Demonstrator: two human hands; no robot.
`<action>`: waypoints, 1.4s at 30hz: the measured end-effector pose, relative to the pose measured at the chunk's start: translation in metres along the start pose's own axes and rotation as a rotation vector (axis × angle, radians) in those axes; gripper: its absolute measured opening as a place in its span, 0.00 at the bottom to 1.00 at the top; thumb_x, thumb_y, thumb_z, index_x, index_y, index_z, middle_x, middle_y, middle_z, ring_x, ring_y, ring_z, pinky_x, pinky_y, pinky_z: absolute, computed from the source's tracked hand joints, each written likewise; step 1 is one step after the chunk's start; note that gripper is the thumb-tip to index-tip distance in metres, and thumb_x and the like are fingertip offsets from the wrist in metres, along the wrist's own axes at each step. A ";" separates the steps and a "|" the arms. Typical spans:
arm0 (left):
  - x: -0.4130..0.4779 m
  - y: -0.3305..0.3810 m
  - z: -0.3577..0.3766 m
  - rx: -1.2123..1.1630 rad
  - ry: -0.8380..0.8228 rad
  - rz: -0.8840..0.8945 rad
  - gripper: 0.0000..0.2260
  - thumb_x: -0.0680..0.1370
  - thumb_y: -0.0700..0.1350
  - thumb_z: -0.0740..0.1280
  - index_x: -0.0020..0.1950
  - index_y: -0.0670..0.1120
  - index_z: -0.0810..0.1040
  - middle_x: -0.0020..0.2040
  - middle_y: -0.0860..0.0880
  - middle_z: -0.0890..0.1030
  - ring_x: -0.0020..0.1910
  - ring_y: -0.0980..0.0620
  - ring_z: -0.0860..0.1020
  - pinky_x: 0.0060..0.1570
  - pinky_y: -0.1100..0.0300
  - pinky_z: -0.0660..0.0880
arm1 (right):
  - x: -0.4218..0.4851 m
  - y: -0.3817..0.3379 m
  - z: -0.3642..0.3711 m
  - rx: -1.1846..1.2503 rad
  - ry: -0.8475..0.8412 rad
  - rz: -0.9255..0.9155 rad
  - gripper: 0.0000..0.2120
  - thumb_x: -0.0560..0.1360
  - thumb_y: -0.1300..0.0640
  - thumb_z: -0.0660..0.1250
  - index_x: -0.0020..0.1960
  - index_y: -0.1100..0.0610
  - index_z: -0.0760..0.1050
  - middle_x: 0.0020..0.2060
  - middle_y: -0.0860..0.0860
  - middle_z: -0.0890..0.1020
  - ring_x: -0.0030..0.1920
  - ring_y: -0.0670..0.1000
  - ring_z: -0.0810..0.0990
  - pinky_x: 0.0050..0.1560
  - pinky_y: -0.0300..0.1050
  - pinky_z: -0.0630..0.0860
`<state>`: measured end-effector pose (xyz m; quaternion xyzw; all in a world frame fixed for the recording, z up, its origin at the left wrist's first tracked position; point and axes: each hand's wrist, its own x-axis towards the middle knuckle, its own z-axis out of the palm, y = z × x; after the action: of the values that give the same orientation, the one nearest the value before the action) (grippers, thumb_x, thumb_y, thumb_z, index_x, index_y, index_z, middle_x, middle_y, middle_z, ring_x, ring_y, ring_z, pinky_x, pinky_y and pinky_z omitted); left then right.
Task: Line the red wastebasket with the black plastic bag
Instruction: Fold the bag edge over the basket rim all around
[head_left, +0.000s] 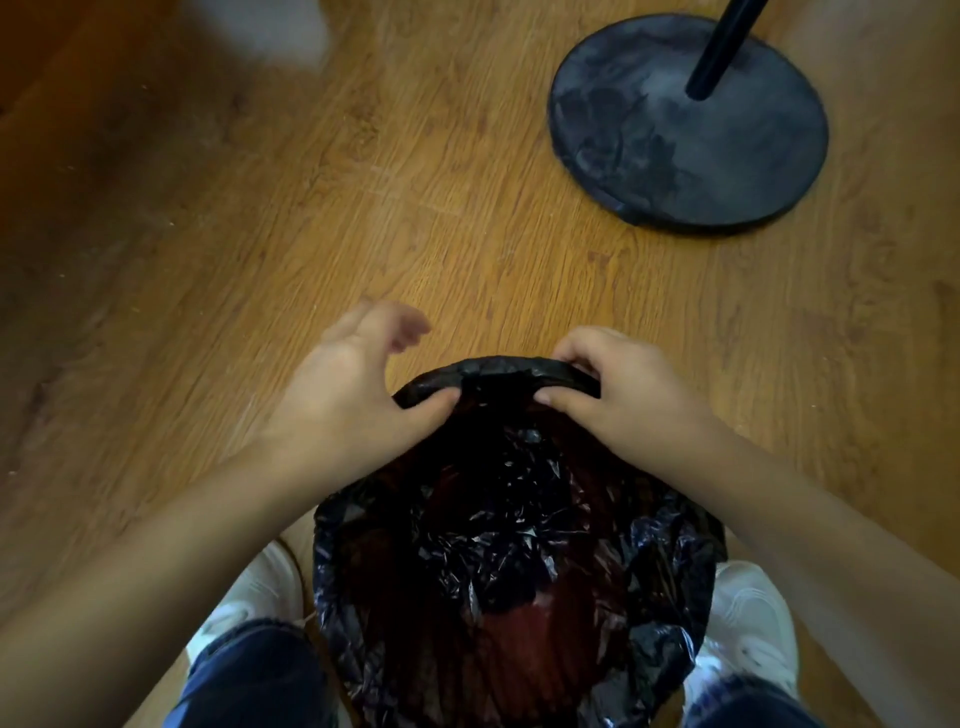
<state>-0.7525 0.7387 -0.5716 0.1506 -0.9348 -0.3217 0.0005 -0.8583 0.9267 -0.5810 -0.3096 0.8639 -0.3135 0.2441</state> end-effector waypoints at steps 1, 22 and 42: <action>0.003 0.007 0.001 -0.008 0.017 0.079 0.18 0.67 0.54 0.68 0.54 0.50 0.72 0.48 0.54 0.73 0.47 0.57 0.72 0.43 0.70 0.65 | 0.001 -0.004 0.001 0.011 -0.014 -0.019 0.07 0.71 0.54 0.69 0.40 0.47 0.70 0.38 0.40 0.71 0.39 0.38 0.70 0.36 0.30 0.64; -0.003 -0.025 0.002 0.068 -0.359 -0.358 0.10 0.70 0.53 0.68 0.35 0.49 0.72 0.33 0.47 0.77 0.34 0.47 0.76 0.33 0.55 0.69 | -0.002 0.014 -0.011 0.021 -0.070 0.150 0.11 0.70 0.53 0.70 0.37 0.48 0.67 0.35 0.46 0.76 0.36 0.45 0.75 0.31 0.42 0.70; 0.018 0.013 0.020 -0.056 -0.121 0.071 0.04 0.72 0.44 0.68 0.42 0.53 0.75 0.39 0.58 0.71 0.41 0.54 0.73 0.41 0.61 0.66 | -0.014 -0.008 0.005 -0.023 0.107 -0.167 0.12 0.69 0.57 0.70 0.52 0.52 0.73 0.46 0.44 0.69 0.49 0.42 0.67 0.49 0.33 0.66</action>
<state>-0.7754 0.7554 -0.5810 0.0974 -0.9284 -0.3562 -0.0404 -0.8421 0.9290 -0.5757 -0.3660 0.8504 -0.3390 0.1670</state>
